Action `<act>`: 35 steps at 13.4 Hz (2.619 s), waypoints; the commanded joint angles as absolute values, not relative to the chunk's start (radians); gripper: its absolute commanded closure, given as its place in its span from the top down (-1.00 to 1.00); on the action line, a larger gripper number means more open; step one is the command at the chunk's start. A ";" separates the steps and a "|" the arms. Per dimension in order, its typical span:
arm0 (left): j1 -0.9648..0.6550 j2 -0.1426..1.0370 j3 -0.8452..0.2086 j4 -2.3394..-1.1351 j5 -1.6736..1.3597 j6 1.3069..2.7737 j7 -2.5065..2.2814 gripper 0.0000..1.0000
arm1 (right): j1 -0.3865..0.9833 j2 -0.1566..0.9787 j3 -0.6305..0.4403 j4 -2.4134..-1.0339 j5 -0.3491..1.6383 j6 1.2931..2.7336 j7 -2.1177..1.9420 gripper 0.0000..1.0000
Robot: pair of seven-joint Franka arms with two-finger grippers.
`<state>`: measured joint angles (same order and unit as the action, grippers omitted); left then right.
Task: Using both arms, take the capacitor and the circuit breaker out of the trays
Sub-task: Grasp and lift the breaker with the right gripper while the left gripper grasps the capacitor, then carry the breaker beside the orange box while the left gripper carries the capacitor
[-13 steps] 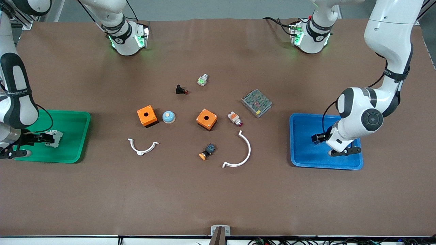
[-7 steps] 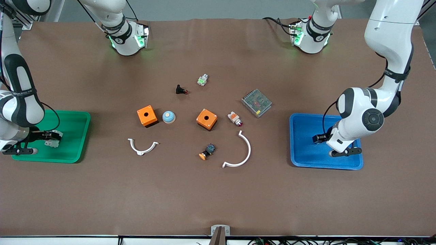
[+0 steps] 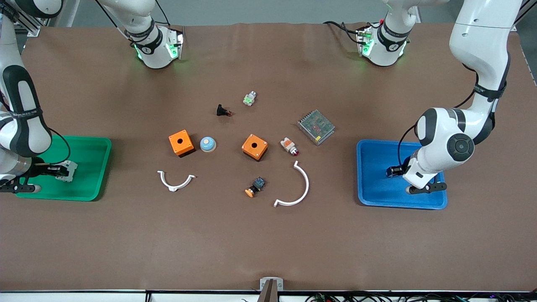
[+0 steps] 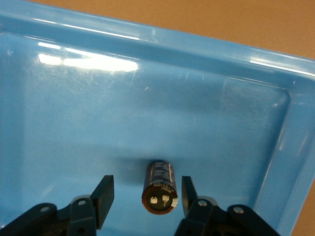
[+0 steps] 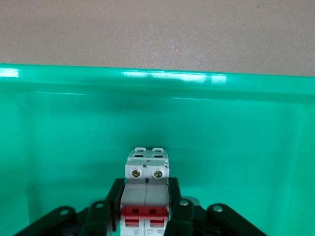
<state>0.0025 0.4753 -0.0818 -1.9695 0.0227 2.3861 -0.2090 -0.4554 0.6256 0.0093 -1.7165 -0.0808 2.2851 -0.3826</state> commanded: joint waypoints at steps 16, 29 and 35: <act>-0.003 0.506 -0.103 -1.957 0.008 2.402 -0.225 -0.04 | -0.085 0.273 0.026 -1.689 -0.064 1.872 -0.182 -0.64; -0.024 0.402 -0.144 -1.832 0.008 2.254 -0.222 -0.98 | 0.471 0.423 0.029 -1.741 0.104 2.021 0.371 -0.64; -0.164 0.456 -0.218 -1.714 0.012 2.220 -0.464 -0.98 | 0.532 0.515 0.029 -1.795 0.104 2.221 0.477 -0.64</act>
